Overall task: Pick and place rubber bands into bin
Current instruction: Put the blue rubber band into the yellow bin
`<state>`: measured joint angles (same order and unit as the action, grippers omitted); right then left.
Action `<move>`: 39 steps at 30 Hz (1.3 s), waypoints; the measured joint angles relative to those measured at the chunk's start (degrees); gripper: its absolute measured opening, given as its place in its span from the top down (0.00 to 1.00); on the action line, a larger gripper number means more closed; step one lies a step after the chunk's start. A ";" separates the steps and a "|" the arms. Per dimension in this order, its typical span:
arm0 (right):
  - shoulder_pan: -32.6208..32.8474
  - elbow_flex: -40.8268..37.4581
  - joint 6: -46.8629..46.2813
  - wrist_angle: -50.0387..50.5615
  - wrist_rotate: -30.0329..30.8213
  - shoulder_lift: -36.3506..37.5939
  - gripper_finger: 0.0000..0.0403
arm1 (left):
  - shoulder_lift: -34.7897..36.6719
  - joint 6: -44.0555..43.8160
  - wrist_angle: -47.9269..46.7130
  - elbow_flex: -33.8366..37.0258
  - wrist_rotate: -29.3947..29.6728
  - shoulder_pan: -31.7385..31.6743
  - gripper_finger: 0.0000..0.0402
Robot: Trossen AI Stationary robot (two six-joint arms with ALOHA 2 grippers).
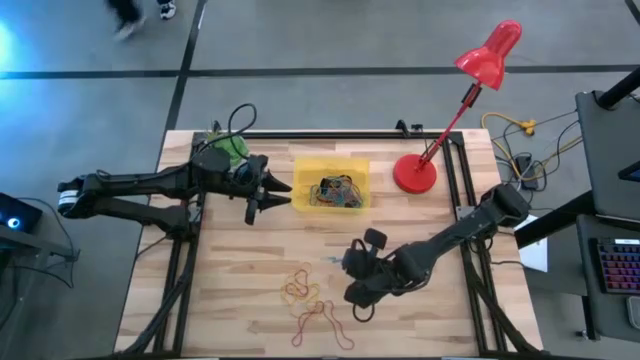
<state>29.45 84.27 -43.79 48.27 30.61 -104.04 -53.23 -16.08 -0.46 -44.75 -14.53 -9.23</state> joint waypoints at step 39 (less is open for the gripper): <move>-32.94 2.50 14.47 0.86 6.32 0.80 0.98 | 1.53 -0.07 3.22 -0.15 -0.01 0.00 0.65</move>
<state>-3.48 86.77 -29.32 49.12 36.93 -103.24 -51.70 -16.14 2.76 -44.91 -14.55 -9.23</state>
